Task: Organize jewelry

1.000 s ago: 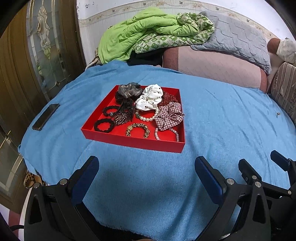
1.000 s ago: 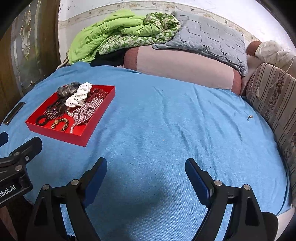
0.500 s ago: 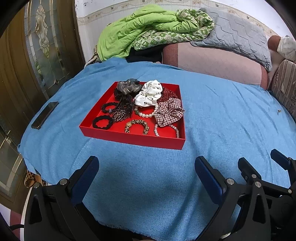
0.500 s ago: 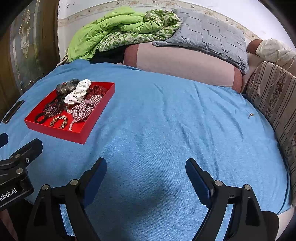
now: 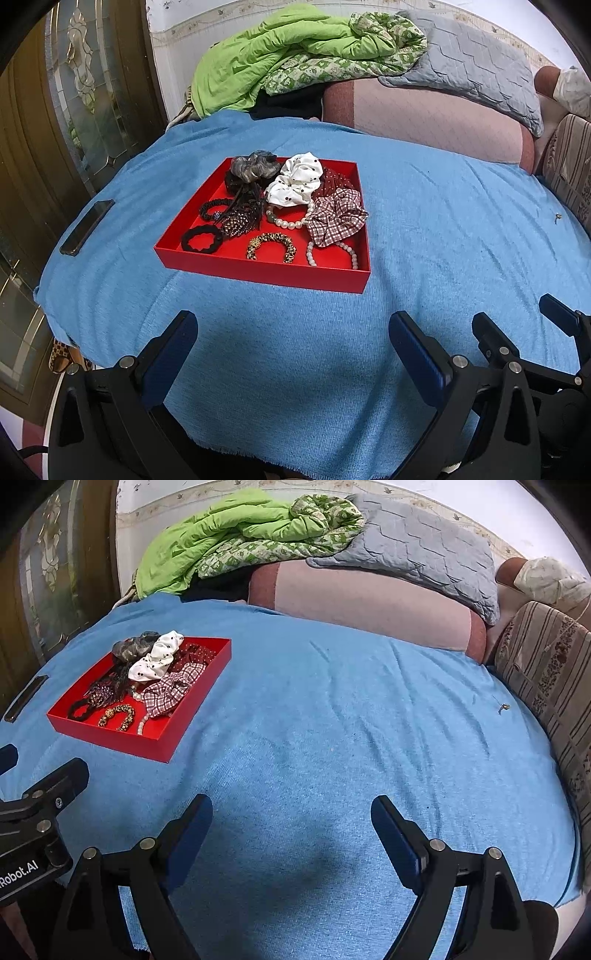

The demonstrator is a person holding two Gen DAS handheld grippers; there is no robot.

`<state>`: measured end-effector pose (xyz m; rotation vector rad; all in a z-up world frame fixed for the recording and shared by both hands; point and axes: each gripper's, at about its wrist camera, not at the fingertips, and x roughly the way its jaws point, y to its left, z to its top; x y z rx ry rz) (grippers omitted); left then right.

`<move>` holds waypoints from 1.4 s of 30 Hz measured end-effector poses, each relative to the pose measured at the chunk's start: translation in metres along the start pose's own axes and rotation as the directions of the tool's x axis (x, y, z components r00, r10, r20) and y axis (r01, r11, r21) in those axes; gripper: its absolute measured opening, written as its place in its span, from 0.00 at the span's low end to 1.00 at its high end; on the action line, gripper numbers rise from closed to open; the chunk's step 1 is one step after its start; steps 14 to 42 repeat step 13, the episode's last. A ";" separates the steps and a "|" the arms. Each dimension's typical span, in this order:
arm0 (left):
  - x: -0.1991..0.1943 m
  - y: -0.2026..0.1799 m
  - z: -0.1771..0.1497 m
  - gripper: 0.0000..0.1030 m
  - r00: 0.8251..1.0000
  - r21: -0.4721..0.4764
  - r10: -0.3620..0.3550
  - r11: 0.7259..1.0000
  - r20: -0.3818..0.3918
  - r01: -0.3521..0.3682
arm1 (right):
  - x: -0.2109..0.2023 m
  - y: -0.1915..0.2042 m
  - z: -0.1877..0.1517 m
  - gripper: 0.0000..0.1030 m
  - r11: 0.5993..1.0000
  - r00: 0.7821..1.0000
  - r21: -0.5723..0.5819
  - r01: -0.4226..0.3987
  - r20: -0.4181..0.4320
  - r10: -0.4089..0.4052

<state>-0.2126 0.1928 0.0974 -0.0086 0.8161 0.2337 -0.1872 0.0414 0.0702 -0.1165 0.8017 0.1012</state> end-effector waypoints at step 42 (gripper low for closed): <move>0.001 -0.003 0.003 1.00 1.000 0.019 -0.012 1.000 0.003 0.012 | 0.003 -0.007 0.000 0.88 1.000 1.000 0.011 -0.010 -0.014 0.010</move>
